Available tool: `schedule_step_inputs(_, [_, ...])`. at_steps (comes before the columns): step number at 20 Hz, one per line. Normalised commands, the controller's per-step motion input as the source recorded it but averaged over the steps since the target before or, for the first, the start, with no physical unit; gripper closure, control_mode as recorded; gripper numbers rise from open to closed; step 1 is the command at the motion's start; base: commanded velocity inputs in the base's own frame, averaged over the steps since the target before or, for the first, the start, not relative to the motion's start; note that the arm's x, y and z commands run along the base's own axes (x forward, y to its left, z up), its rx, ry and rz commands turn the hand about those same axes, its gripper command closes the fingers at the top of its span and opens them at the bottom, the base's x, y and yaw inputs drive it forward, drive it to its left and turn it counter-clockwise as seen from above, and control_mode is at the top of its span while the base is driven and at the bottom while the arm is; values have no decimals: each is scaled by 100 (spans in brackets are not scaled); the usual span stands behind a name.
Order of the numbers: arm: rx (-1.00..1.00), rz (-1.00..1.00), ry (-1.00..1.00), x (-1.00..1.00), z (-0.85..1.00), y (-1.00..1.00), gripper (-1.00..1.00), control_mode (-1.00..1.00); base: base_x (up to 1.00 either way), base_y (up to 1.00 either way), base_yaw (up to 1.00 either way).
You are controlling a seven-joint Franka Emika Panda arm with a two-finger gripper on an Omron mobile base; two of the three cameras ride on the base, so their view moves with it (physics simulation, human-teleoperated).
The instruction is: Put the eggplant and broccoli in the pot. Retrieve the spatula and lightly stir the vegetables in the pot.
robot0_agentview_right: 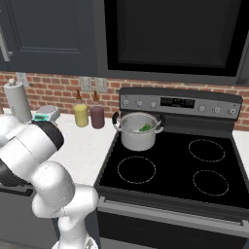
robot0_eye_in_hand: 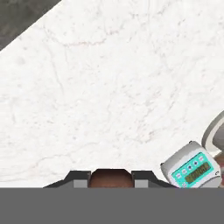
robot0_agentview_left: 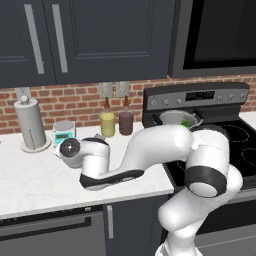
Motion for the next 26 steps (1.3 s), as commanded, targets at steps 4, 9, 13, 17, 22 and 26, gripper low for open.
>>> schedule_step_inputs(4, [53,-32,13,-36,100,-28,100,-100,0,0,0])
schedule_step_inputs(9, [59,-39,24,-17,100,-45,100,-100,0,0,0])
schedule_step_inputs(13, [67,-43,32,-14,100,-70,100,-100,0,0,0])
schedule_step_inputs(17, [65,-44,25,-42,73,-90,100,-100,0,0,0])
schedule_step_inputs(22, [53,-42,4,-54,15,-99,100,-100,0,0,0])
schedule_step_inputs(26, [36,-44,0,-1,15,-97,100,-100,0,0,0])
